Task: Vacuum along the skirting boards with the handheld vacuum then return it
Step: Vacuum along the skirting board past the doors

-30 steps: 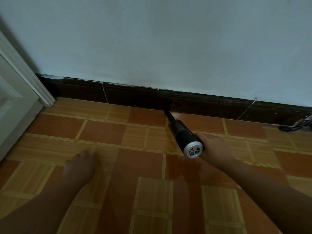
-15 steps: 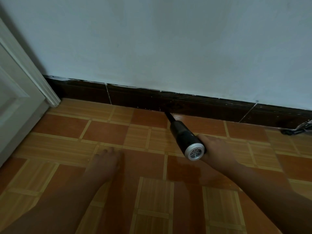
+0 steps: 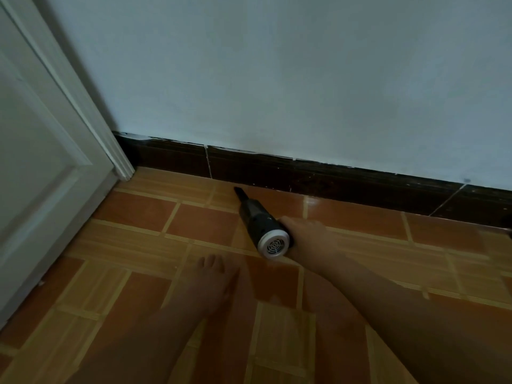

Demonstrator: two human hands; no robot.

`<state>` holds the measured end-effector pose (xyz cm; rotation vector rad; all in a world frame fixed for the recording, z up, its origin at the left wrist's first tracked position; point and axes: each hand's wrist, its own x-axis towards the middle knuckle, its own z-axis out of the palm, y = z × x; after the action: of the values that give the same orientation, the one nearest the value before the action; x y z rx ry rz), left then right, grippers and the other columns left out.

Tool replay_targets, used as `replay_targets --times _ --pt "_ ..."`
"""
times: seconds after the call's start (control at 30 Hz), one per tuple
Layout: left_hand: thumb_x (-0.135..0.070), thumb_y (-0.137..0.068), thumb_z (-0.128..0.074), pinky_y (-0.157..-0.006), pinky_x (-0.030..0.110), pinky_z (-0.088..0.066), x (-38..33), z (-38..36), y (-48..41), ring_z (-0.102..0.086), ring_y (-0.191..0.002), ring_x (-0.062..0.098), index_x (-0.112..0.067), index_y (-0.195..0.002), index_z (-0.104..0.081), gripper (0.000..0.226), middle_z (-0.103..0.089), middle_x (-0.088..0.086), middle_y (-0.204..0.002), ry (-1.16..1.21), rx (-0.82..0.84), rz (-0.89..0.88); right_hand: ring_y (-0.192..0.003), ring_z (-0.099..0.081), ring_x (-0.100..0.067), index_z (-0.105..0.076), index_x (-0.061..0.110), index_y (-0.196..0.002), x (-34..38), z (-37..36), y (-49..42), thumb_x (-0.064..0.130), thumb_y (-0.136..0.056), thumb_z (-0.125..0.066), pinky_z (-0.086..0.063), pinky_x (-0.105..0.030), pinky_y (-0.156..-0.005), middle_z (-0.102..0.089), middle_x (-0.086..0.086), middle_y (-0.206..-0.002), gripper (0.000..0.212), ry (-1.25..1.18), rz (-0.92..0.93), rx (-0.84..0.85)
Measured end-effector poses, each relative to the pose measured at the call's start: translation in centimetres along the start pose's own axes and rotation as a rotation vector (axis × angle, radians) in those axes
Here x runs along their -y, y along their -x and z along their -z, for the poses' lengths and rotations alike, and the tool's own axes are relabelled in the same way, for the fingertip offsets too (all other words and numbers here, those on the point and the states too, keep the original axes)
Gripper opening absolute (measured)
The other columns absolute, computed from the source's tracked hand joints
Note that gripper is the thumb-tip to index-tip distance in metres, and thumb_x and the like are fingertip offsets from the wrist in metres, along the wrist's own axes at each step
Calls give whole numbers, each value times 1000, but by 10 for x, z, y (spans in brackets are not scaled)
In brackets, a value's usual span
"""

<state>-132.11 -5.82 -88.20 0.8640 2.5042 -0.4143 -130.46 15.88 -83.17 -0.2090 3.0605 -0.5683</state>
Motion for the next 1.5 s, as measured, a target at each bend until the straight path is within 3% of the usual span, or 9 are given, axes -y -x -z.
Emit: replay_targets --times 0.23,0.43,0.7,0.83,1.0,1.23,1.5 --pt "-34 -101 -26 -117 45 -5 7 -11 1 -7 -145 33 -21 -151 -8 55 -10 21 -156 35 11 -27 -85 -59 -16 -52 19 -109 27 -19 -42 36 -84 -63 -30 -24 -66 -63 2 -97 32 65 55 -51" --pt "-34 -100 -30 -117 46 -1 7 -8 -2 -7 -145 33 -21 -150 -13 55 -15 20 -155 15 17 -32 -83 -59 -17 -51 19 -103 16 -19 -38 35 -83 -64 -37 -25 -66 -63 1 -95 28 69 12 -33" --pt "-34 -100 -33 -118 45 -4 7 -4 -2 -6 -146 31 -25 -151 -11 56 -14 18 -156 4 27 -18 -77 -56 -14 -52 19 -105 -12 -11 -8 34 -82 -65 -31 -23 -62 -63 2 -93 30 85 -46 -41" --pt "-36 -100 -34 -119 44 -6 8 -6 -1 -5 -146 30 -28 -150 -8 57 -11 18 -157 -26 28 -7 -69 -49 -10 -54 19 -101 -29 -7 8 34 -82 -65 -25 -17 -52 -64 2 -89 27 88 -64 -44" --pt "-35 -99 -36 -118 46 -2 5 -2 -1 -1 -147 28 -27 -150 -11 57 -5 13 -158 -76 10 -18 -70 -46 -8 -53 19 -104 -45 3 26 34 -82 -66 -23 -14 -53 -60 5 -88 30 91 -87 -35" --pt "-35 -100 -34 -118 46 -3 -8 7 -1 -5 -146 27 -18 -150 -17 55 -6 10 -158 -121 5 -23 -73 -46 -9 -52 19 -108 -64 9 53 34 -82 -65 -36 -24 -64 -59 3 -91 32 80 -167 -25" --pt "-34 -99 -34 -118 45 -4 -40 10 -19 -8 -146 23 -17 -150 -14 57 -12 5 -158 -99 -74 -114 -81 -60 -18 -51 17 -116 -85 19 82 35 -83 -65 -46 -29 -71 -65 -2 -97 40 83 -206 -42"
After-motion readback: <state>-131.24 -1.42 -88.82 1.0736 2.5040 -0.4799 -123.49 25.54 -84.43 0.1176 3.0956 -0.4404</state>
